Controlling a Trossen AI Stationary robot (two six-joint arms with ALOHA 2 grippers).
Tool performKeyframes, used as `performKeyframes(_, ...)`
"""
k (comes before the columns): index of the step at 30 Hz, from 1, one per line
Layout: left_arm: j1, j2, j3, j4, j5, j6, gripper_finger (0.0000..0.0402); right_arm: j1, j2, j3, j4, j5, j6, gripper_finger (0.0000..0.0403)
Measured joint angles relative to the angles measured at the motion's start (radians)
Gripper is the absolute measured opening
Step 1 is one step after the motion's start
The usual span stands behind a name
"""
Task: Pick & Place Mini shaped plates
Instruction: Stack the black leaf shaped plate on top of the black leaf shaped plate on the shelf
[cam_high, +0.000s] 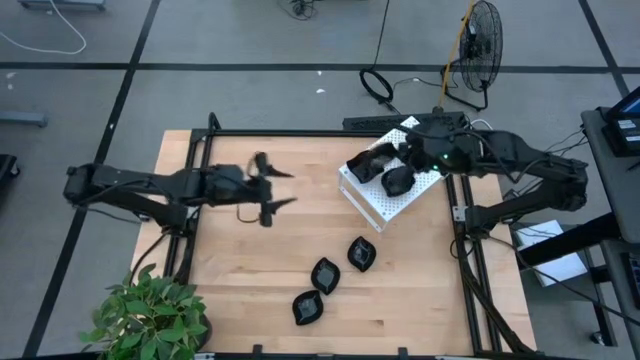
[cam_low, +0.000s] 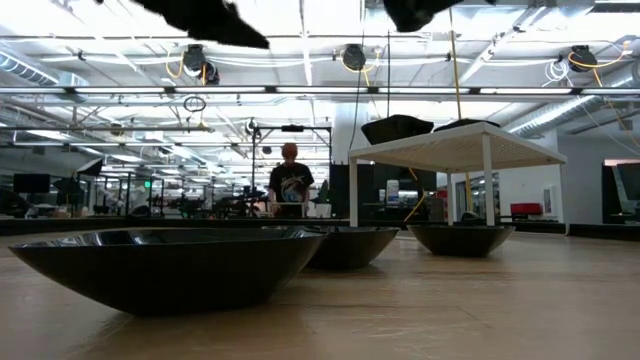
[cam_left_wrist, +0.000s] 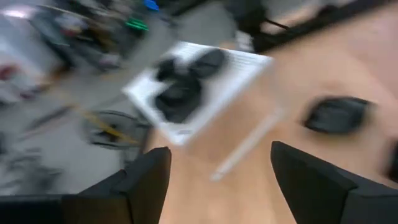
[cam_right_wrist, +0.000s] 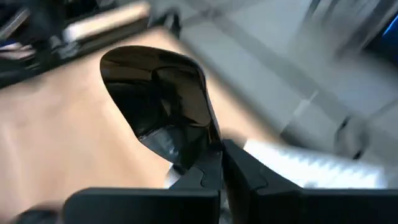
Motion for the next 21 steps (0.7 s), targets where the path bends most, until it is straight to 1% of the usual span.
performKeyframes(3,0.001,-0.081,-0.108,0.176,-0.123,0.011,0.0266,-0.010,-0.001,0.021,-0.123,-0.158,0.178,0.0000)
performKeyframes(5,-0.001,-0.123,-0.152,0.240,-0.173,0.054,0.0262,-0.009,-0.004,0.013,-0.155,-0.189,0.314,0.0000)
performKeyframes(7,-0.001,-0.149,-0.181,0.279,-0.178,0.089,0.0260,-0.009,-0.006,0.002,-0.192,-0.214,0.450,0.0000)
performKeyframes(10,0.000,-0.170,-0.203,0.296,-0.169,0.072,0.0261,-0.014,-0.006,-0.011,-0.268,-0.260,0.578,0.0000)
performKeyframes(12,0.002,-0.172,-0.217,0.295,-0.169,0.034,0.0265,-0.026,-0.006,-0.022,-0.308,-0.277,0.638,0.0000)
performKeyframes(15,0.013,-0.158,-0.232,0.294,-0.154,0.027,0.0266,-0.049,-0.006,-0.036,-0.359,-0.273,0.686,0.0000)
performKeyframes(18,0.030,-0.138,-0.234,0.294,-0.144,0.056,0.0262,-0.090,-0.007,-0.075,-0.385,-0.276,0.690,0.0000)
performKeyframes(21,0.049,-0.114,-0.233,0.346,-0.144,0.085,0.0260,-0.138,-0.006,-0.129,-0.381,-0.323,0.684,0.0000)
